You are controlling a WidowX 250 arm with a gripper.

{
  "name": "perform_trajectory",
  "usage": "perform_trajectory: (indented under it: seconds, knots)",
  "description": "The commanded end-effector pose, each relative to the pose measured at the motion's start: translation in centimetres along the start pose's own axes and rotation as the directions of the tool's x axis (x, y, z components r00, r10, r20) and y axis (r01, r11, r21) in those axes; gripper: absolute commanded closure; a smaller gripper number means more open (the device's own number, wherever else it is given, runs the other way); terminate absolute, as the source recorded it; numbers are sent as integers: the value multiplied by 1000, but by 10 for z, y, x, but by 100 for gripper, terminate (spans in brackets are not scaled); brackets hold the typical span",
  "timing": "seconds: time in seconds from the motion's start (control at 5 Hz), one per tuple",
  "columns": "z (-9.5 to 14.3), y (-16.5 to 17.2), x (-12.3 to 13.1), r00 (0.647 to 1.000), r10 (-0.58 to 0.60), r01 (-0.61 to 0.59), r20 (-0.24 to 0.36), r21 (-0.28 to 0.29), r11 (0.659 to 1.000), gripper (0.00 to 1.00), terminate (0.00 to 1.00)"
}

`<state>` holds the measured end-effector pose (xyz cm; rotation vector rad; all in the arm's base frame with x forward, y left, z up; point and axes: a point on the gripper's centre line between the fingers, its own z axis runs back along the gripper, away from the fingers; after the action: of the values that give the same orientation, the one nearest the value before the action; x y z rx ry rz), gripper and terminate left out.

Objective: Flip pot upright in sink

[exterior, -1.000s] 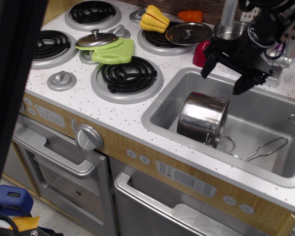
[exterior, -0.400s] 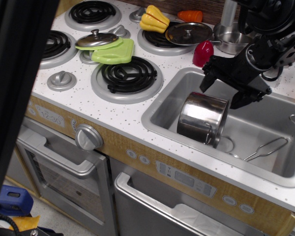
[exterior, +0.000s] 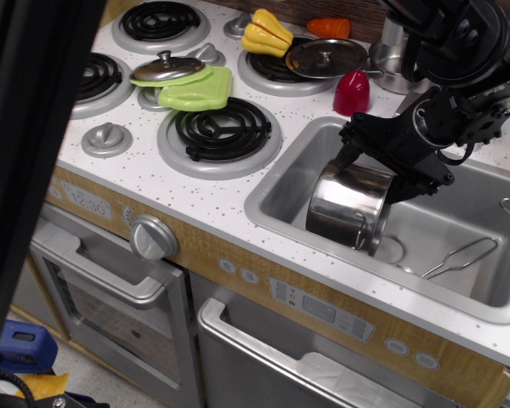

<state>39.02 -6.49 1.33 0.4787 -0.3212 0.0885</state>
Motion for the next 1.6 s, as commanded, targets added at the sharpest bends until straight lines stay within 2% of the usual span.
perform_trajectory:
  seconds: [0.0,0.4,0.6,0.8,1.0,1.2,1.4]
  knots:
    - [4,6,3,998,19,-20,57,16,1000,100,0]
    - [-3,21,8,997,-9,8,71,8,1000,100,0]
    - [-10,34,10,999,4,-1,45,-66,998,100,0]
    - [-10,47,18,999,16,-13,38,-96,995,100,0]
    - [-6,48,20,999,37,-37,-2,-151,988,100,0]
    - [-12,53,19,994,86,-100,-62,-285,953,100,0]
    - [-22,54,18,994,92,-108,-64,-334,936,100,0]
